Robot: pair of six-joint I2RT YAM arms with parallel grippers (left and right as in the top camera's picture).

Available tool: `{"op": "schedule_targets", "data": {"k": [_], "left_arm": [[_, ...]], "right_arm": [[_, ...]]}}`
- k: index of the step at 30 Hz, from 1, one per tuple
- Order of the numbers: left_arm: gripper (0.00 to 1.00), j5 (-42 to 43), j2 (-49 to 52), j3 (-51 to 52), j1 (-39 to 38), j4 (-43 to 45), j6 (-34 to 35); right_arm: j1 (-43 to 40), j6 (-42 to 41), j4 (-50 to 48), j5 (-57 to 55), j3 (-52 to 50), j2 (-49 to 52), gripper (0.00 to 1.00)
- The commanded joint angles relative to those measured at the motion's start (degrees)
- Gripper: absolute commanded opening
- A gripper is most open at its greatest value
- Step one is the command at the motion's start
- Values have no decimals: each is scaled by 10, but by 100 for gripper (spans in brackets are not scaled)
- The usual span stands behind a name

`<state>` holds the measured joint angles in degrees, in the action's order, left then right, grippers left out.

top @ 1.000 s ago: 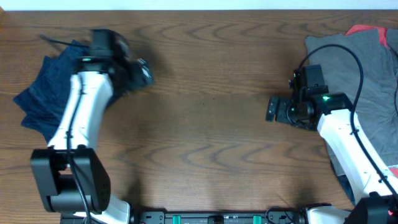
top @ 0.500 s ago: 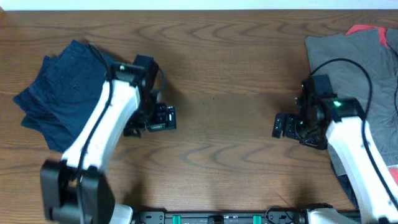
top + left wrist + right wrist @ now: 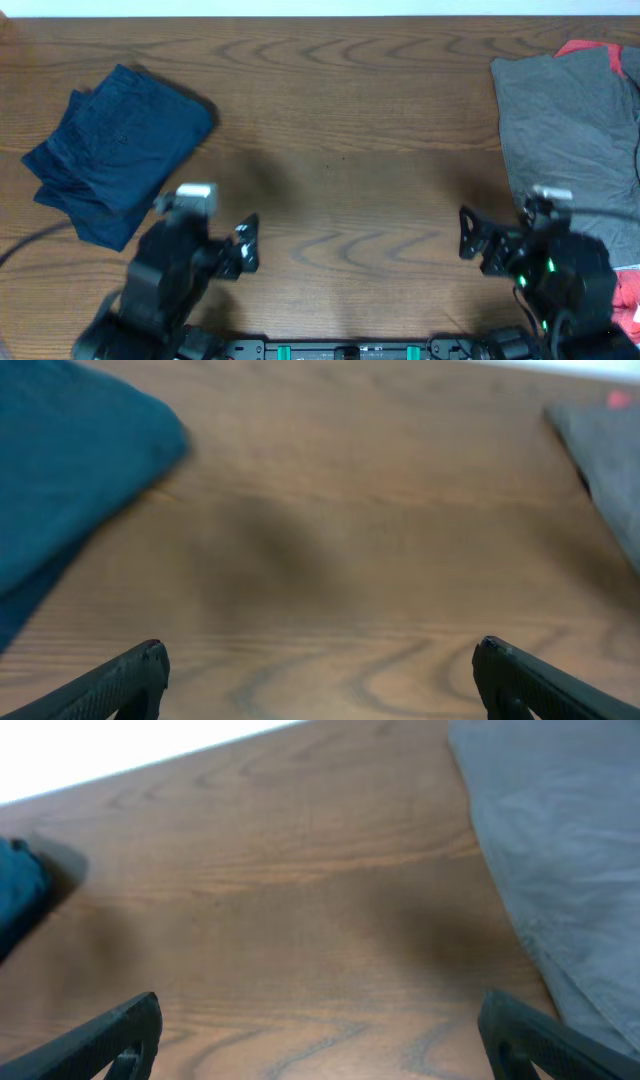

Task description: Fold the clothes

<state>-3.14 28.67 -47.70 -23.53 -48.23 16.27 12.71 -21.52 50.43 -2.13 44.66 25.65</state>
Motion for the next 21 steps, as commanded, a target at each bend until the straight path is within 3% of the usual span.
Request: {"op": "schedule_targets", "data": {"k": [1, 7, 21], "left_arm": [[98, -40, -64, 23, -3, 3, -10], [98, -40, -127, 23, -3, 3, -10], [98, -40, -127, 23, -3, -53, -10]], "right_arm": [[4, -7, 10, -24, -19, -44, 99], [4, -7, 50, -19, -19, -67, 99], [4, -7, 166, -19, -20, -67, 99]]}}
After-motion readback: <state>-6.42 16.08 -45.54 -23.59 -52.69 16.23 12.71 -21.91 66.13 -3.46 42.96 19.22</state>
